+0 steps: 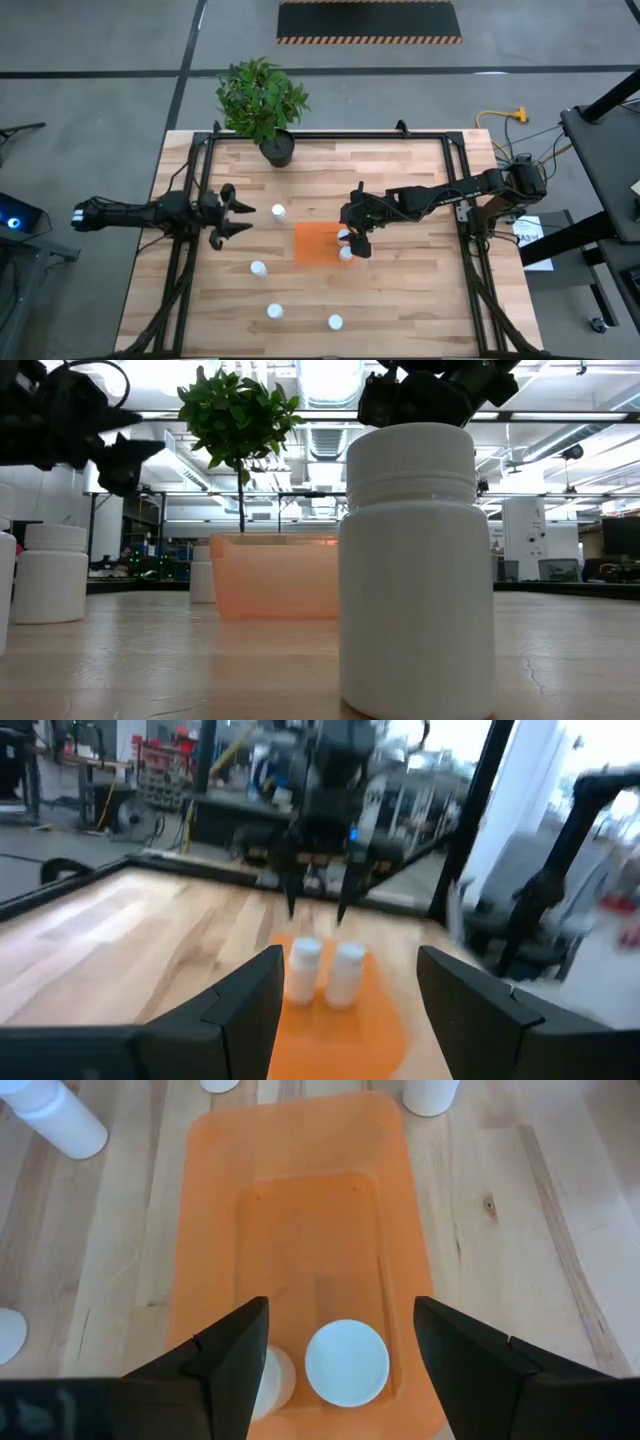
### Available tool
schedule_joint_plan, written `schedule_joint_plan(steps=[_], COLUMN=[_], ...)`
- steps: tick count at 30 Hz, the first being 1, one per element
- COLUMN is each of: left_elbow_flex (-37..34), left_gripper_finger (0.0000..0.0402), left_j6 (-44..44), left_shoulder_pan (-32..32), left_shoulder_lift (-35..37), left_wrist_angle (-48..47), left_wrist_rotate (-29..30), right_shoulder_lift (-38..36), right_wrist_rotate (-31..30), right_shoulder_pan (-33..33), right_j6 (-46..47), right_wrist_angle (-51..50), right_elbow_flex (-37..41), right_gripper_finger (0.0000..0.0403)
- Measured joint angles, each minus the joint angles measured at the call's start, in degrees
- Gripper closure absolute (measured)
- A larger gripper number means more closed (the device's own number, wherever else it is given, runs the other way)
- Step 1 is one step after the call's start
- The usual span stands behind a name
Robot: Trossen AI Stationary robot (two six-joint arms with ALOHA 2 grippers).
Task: Pick and place pill bottles into a basket
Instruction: Put the white pill bottle into the orange bin
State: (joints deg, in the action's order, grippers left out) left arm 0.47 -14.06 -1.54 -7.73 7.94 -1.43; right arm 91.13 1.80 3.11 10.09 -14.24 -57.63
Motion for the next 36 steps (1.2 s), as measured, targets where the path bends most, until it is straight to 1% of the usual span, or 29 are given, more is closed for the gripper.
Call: schedule_joint_plan(steps=[3, 5, 10, 16, 18, 22, 25, 31, 33, 35, 36], left_elbow_flex=[0.0, 0.0, 0.0, 0.0, 0.0, 0.0, 0.0, 0.0, 0.0, 0.0, 0.0], left_gripper_finger=[0.0189, 0.0189, 0.0189, 0.0189, 0.0189, 0.0189, 0.0189, 0.0189, 0.0189, 0.0189, 0.0189], left_j6=[-6.6, -9.5, -9.3, -9.4, -9.4, -9.3, -9.3, -9.3, -9.3, -9.3, -9.3], left_shoulder_pan=[0.0, 0.0, 0.0, 0.0, 0.0, 0.0, 0.0, 0.0, 0.0, 0.0, 0.0], left_shoulder_lift=[0.0, 0.0, -0.1, -0.4, -0.4, -0.4, -0.5, -0.4, -0.4, -0.4, -0.4], left_wrist_angle=[3.5, 5.3, 5.6, 5.6, 5.6, 5.6, 5.6, 5.6, 5.6, 5.6, 5.6], left_wrist_rotate=[0.0, 0.0, 0.0, -0.1, -0.1, -0.1, -0.1, -0.1, -0.1, -0.1, -0.1], right_shoulder_lift=[0.0, 0.0, 0.0, 0.0, 0.0, 0.0, 0.0, 0.0, 0.0, 0.0, 0.0], right_wrist_rotate=[0.1, 0.1, 0.1, 0.1, 0.1, 0.1, 0.1, 0.1, 1.8, 6.2, 9.4], right_shoulder_pan=[0.0, 0.0, 0.0, 0.0, 0.0, 0.0, 0.0, 0.0, 0.2, 0.2, 0.2], right_j6=[0.0, 0.0, 3.0, 4.0, 7.1, 19.1, 26.4, 33.6, 34.5, 34.8, 34.8], right_wrist_angle=[0.0, 0.1, 0.3, 1.3, 2.9, 6.0, 8.1, 9.5, 10.7, 13.5, 15.3], right_elbow_flex=[0.0, 0.0, 0.0, 0.0, 0.0, 0.0, 0.0, 0.0, 0.0, 0.0, 0.0], right_gripper_finger=[0.0165, 0.0165, 0.0165, 0.0165, 0.0165, 0.0165, 0.0165, 0.0165, 0.0165, 0.0165, 0.0165])
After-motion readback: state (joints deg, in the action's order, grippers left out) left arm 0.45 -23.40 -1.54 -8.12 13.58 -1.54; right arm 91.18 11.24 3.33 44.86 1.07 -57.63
